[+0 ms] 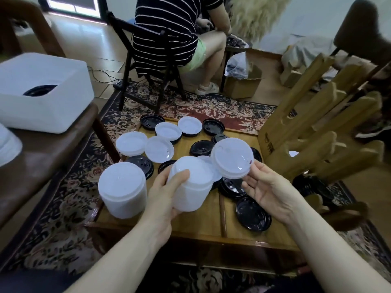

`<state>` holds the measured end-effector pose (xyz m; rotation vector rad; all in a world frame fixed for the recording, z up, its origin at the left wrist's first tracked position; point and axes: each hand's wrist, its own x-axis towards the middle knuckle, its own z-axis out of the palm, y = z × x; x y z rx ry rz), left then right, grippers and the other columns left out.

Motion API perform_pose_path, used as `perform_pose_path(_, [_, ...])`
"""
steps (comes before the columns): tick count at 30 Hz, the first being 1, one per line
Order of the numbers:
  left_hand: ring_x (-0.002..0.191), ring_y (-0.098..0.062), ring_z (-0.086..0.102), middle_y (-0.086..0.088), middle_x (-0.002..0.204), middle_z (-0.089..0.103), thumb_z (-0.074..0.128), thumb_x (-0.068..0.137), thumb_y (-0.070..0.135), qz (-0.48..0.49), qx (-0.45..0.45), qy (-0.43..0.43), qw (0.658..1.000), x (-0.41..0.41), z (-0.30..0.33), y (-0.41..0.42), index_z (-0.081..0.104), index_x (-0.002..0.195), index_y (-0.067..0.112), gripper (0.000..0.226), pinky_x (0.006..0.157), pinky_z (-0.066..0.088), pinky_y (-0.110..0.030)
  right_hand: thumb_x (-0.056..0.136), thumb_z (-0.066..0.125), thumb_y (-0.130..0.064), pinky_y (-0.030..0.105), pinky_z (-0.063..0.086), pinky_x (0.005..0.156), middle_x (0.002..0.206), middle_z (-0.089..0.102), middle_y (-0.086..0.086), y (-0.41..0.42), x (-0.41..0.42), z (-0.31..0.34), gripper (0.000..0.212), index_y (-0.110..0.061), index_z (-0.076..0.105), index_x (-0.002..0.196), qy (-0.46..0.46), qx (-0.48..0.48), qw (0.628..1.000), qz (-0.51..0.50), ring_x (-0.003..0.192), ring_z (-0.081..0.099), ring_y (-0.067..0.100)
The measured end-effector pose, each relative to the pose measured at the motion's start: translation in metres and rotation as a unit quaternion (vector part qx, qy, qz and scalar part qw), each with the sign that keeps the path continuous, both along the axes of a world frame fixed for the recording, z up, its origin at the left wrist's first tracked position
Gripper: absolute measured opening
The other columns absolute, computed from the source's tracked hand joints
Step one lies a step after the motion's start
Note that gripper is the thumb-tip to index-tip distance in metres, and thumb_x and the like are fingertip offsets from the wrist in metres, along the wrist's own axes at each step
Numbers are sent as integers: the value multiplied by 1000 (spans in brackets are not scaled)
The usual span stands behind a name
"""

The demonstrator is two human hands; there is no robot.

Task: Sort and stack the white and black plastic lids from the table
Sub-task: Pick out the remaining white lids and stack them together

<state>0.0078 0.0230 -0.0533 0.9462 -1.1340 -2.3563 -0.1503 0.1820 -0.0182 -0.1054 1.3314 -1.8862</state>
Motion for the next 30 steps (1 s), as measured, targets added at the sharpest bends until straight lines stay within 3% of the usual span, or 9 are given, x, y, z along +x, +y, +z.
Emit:
perform_pose_path(2, [115,-22,62,4,123,68,86,59,41,-18,-19,-5,1000,-1,2,4,66,121,37,66,86,60,-47,82,61,-11,21,57,59,89,72,1,-5,9,4,38,-10,61,121,3,-25,999,35,71,68,10])
perform_pose_path(5, [114,-17,63,9,122,69,84,50,51,-20,-34,-1,999,-4,4,5,64,125,40,78,80,60,-39,65,86,-12,27,59,61,104,73,9,-9,14,5,71,-9,55,130,24,-42,996,78,79,71,17])
perform_pose_path(10, [111,-15,66,11,116,73,81,51,50,-43,-40,19,998,-5,12,1,67,121,39,73,77,60,-33,75,74,5,37,60,71,111,67,18,-12,17,13,86,-36,40,142,189,38,966,174,79,68,29])
perform_pose_path(16, [109,-18,68,9,114,74,75,61,43,-107,-49,5,993,-5,17,-3,70,117,39,56,95,55,-45,68,89,-23,20,52,81,128,60,-4,-9,16,16,79,-34,45,133,338,156,906,202,109,63,10])
perform_pose_path(19, [106,-20,69,6,113,74,73,63,43,-125,-51,3,991,-4,18,-4,70,118,38,55,87,59,-41,66,86,-32,21,51,89,130,59,-17,-6,14,17,84,-33,42,138,322,132,914,210,120,57,3])
perform_pose_path(23, [101,-18,71,6,109,76,76,52,50,-173,-66,11,983,-3,20,-5,70,118,36,68,83,59,-38,78,75,-27,23,46,103,135,50,-35,-5,14,20,90,-34,24,151,348,98,900,242,131,47,-2])
perform_pose_path(26, [96,-16,73,6,108,76,76,50,51,-178,-75,15,981,-3,19,-5,69,118,35,71,81,59,-37,82,73,-19,33,41,110,147,43,-26,-5,12,21,86,-40,26,151,383,104,879,263,138,40,0])
perform_pose_path(28, [94,-13,73,6,109,76,77,57,46,-175,-84,17,981,-3,18,-3,68,120,35,64,73,60,-32,77,78,-34,30,44,103,148,44,-21,-6,11,23,86,-44,31,148,411,128,867,251,132,45,2])
perform_pose_path(30, [98,-14,73,5,113,75,75,65,42,-165,-91,16,982,-3,17,-1,67,122,35,58,73,61,-33,69,77,-50,18,46,85,140,51,-23,-9,13,24,88,-46,35,146,450,163,849,225,108,56,-1])
